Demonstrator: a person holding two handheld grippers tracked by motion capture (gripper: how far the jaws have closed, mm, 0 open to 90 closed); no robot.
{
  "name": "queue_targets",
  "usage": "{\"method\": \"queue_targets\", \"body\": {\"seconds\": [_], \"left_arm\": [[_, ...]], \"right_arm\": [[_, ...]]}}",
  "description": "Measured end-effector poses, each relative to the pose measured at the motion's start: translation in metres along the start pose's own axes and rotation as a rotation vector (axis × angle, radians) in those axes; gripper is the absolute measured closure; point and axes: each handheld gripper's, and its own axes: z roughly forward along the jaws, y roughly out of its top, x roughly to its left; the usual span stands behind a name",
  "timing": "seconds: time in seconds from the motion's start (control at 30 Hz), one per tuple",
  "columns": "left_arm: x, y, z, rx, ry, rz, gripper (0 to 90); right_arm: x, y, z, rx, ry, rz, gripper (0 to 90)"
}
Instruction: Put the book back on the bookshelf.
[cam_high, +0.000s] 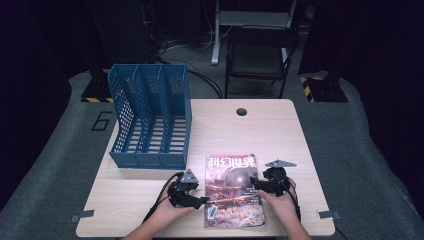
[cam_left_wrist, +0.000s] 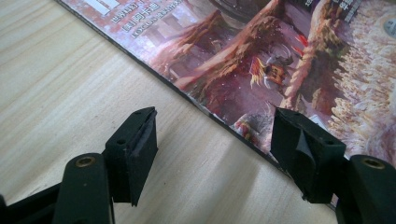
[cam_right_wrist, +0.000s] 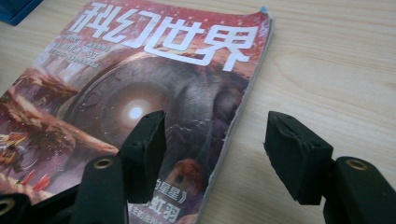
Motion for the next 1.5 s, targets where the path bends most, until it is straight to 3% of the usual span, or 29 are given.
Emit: {"method": "queue_targets", "body": {"seconds": [0.13,0.3,0.5,0.77,0.93,1.03,1.27,1.3,1.5], "left_arm": [[-0.004,0.000,0.003,0.002,-0.006,0.000,30.7],[-0.010,0.001,0.008,0.009,-0.010,0.031,30.5],[-0.014,0.001,0.010,-0.002,-0.019,0.024,29.9],[-0.020,0.002,0.013,-0.013,0.006,0.037,29.8],[-0.025,0.002,0.016,-0.022,-0.011,0.030,30.7],[-0.028,0.002,0.017,-0.026,0.014,0.028,30.1],[-0.025,0.003,0.015,-0.020,0.014,0.018,34.6],[-0.025,0.003,0.015,-0.017,0.015,0.017,34.6],[-0.027,0.006,0.016,-0.001,0.029,-0.006,35.0]], "right_arm": [[0.006,0.000,0.003,0.018,0.014,-0.005,38.6],[0.009,0.000,0.007,0.025,0.021,-0.033,39.0],[0.012,-0.001,0.007,0.031,0.029,-0.029,39.4],[0.012,-0.002,0.010,0.041,0.025,-0.025,38.9],[0.014,-0.003,0.011,0.053,0.016,-0.019,38.0],[0.015,-0.004,0.012,0.051,0.008,-0.029,37.6],[0.013,-0.004,0.010,0.046,0.010,0.006,42.9],[0.014,-0.004,0.009,0.047,0.012,0.040,43.4],[0.015,-0.006,0.007,0.050,0.005,0.039,44.9]]}}
